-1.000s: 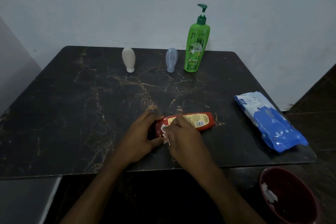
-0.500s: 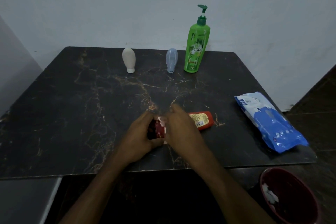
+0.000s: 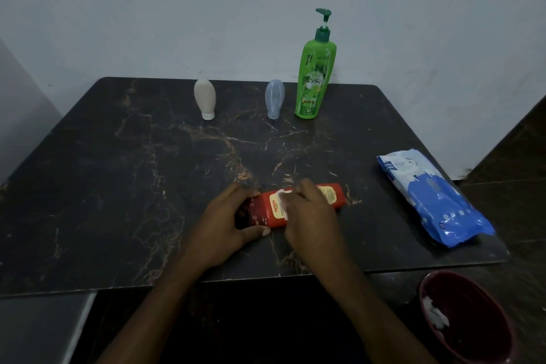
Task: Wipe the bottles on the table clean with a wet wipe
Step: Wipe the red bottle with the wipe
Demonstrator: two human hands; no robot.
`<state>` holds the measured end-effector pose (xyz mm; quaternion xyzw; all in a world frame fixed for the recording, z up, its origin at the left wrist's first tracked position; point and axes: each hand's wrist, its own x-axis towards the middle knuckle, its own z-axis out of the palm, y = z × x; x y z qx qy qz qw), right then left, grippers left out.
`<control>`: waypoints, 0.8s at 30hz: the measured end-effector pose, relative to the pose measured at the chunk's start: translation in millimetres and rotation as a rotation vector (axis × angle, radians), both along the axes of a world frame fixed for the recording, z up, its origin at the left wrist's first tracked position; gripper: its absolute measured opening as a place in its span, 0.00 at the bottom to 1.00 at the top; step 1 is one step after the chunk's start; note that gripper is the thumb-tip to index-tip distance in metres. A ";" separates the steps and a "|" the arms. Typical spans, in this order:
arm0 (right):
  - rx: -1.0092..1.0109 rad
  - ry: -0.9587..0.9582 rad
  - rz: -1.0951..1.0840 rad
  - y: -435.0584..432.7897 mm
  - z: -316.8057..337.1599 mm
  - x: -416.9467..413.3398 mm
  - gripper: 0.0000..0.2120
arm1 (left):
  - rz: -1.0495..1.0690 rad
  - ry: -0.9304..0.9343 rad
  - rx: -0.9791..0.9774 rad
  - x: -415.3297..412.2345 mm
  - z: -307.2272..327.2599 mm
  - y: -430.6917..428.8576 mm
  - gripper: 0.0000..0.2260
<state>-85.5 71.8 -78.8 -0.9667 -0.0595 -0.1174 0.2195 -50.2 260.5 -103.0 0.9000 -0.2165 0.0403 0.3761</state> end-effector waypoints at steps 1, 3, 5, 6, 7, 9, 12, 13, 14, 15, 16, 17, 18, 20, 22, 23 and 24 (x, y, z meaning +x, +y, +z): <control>-0.023 0.005 -0.041 -12.4 -3.1 -0.2 0.22 | 0.001 0.011 0.007 0.1 -0.2 0.2 0.28; -0.043 0.025 -0.130 -41.1 -5.9 -1.3 0.18 | -0.002 0.032 0.020 -0.2 0.4 -0.5 0.29; 0.065 0.024 -0.241 -67.1 -7.3 -3.0 0.16 | 0.000 0.048 0.021 -0.7 1.6 -1.2 0.29; 0.106 0.027 -0.285 -73.3 -6.8 -3.3 0.15 | 0.001 0.049 0.020 -0.9 2.1 -1.5 0.29; 0.127 0.026 -0.307 -74.1 -7.7 -3.5 0.14 | 0.002 0.047 0.021 -0.9 2.3 -1.6 0.29; 0.157 0.021 -0.313 -60.1 -10.0 -1.3 0.12 | 0.003 0.050 0.032 -0.8 2.5 -1.4 0.29; 0.127 0.039 -0.196 -14.1 -13.8 -9.9 0.18 | 0.004 0.039 0.045 -1.6 2.0 -1.6 0.30; 0.125 0.000 -0.104 -0.5 -17.3 -14.6 0.20 | 0.007 0.026 0.039 -1.6 1.2 -1.4 0.30; 0.139 -0.035 -0.034 8.2 -20.4 -19.1 0.21 | 0.007 0.014 0.031 -1.7 0.7 -1.5 0.30; 0.154 -0.048 0.007 11.1 -24.4 -21.8 0.20 | 0.007 0.011 0.026 -1.5 0.3 -1.4 0.30; 0.170 -0.055 0.011 9.3 -25.5 -22.0 0.20 | 0.007 0.012 0.026 -1.5 0.2 -1.2 0.30; 0.175 -0.054 -0.025 2.2 -27.0 -19.8 0.19 | 0.007 0.017 0.030 -1.3 0.2 -1.0 0.30; 0.173 -0.036 -0.083 -8.3 -28.4 -16.1 0.18 | 0.007 0.024 0.036 -1.3 0.7 -1.0 0.30; 0.220 -0.038 -0.214 -34.7 -26.7 -7.3 0.14 | 0.004 0.037 0.051 -0.2 0.9 -0.9 0.30; 0.288 -0.076 -0.308 -59.8 -23.5 -3.0 0.10 | 0.004 0.052 0.057 0.4 1.4 -1.6 0.30; 0.291 -0.072 -0.345 -67.3 -22.0 -3.1 0.09 | 0.004 0.055 0.057 0.8 1.2 -1.7 0.30; 0.286 -0.058 -0.376 -70.0 -20.6 -3.3 0.09 | 0.002 0.055 0.057 0.9 1.0 -1.7 0.30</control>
